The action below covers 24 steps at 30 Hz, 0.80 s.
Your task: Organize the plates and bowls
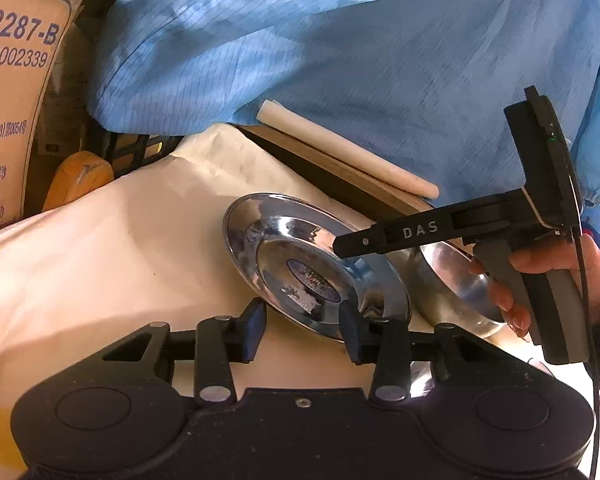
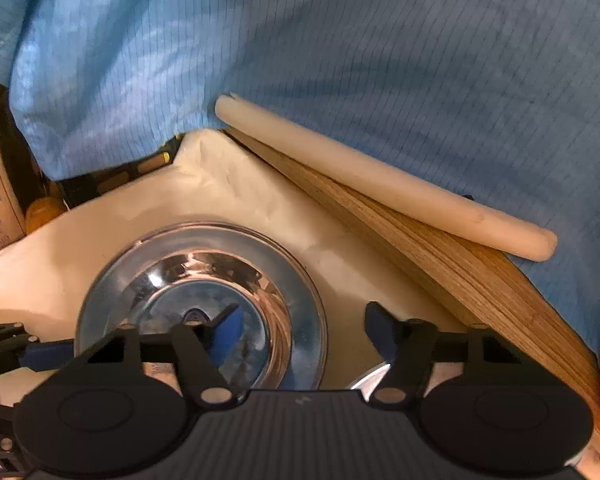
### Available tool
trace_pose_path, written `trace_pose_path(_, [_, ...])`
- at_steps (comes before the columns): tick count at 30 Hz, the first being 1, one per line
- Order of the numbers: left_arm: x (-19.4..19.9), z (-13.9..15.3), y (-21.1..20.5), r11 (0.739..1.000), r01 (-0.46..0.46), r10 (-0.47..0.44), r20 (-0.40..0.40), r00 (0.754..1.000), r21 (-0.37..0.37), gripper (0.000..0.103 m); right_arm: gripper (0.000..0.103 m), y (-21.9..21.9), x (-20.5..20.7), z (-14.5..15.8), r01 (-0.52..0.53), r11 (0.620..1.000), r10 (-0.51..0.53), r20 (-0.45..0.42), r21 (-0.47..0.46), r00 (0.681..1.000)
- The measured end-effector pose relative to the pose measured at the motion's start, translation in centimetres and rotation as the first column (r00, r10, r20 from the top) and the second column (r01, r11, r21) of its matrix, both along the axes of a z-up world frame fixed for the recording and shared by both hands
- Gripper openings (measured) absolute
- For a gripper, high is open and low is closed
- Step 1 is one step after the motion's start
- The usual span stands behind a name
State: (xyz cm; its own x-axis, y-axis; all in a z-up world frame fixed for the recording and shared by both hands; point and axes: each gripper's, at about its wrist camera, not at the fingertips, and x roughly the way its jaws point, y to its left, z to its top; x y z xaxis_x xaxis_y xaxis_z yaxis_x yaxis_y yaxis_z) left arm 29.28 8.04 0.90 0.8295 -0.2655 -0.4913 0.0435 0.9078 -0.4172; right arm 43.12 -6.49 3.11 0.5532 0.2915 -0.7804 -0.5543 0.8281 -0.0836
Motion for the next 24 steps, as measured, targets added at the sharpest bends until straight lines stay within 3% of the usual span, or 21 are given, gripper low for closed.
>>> trace_pose_path(4, [0.06,0.06,0.04,1.000,-0.001,0.001,-0.005,1.000,-0.002,0.035,0.058,0.08,-0.13,-0.09,-0.001,1.000,0.001,0.013,-0.014,1.000])
trace_pose_path(12, [0.13,0.02,0.27,1.000,-0.004,0.004,-0.016,1.000,-0.010,0.030,0.053,0.47,0.01,-0.23,-0.008,0.999,0.009,0.022,-0.045,1.000])
trace_pose_path(14, [0.09,-0.01,0.33,1.000,-0.008,0.008,-0.015,1.000,-0.011,0.028,0.037,0.63,0.02,-0.28,-0.008,0.999,0.010,0.021,-0.050,1.000])
trace_pose_path(16, [0.08,-0.04,0.41,1.000,-0.013,0.012,-0.014,1.000,-0.017,0.027,0.030,0.58,0.03,-0.25,-0.014,0.999,0.014,0.002,-0.030,1.000])
trace_pose_path(24, [-0.24,-0.05,0.78,0.998,-0.051,0.050,-0.015,0.999,-0.035,0.020,0.029,0.46,-0.55,-0.11,0.015,1.000,-0.015,0.014,-0.004,1.000])
